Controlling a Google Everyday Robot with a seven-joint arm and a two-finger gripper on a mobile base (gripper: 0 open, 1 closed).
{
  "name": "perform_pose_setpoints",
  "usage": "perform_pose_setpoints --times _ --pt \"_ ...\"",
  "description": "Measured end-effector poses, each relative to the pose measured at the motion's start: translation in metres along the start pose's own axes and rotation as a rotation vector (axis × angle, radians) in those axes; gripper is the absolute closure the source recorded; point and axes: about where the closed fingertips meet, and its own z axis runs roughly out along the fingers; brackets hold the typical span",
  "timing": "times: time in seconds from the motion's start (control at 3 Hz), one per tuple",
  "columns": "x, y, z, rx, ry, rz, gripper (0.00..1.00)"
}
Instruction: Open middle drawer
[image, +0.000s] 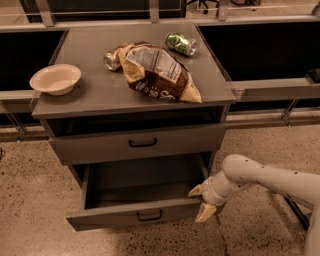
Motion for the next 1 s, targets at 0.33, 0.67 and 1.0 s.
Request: perform_pose_setpoints --times 0.33,0.67,1.0 --pt "-0.0006 0.0123 -0.0141 0.012 0.01 0.01 0.32" --pt "-0.0007 0.0129 -0.0146 0.011 0.011 0.01 0.06" --pt "-0.0007 0.0129 -0.0146 0.011 0.011 0.01 0.0"
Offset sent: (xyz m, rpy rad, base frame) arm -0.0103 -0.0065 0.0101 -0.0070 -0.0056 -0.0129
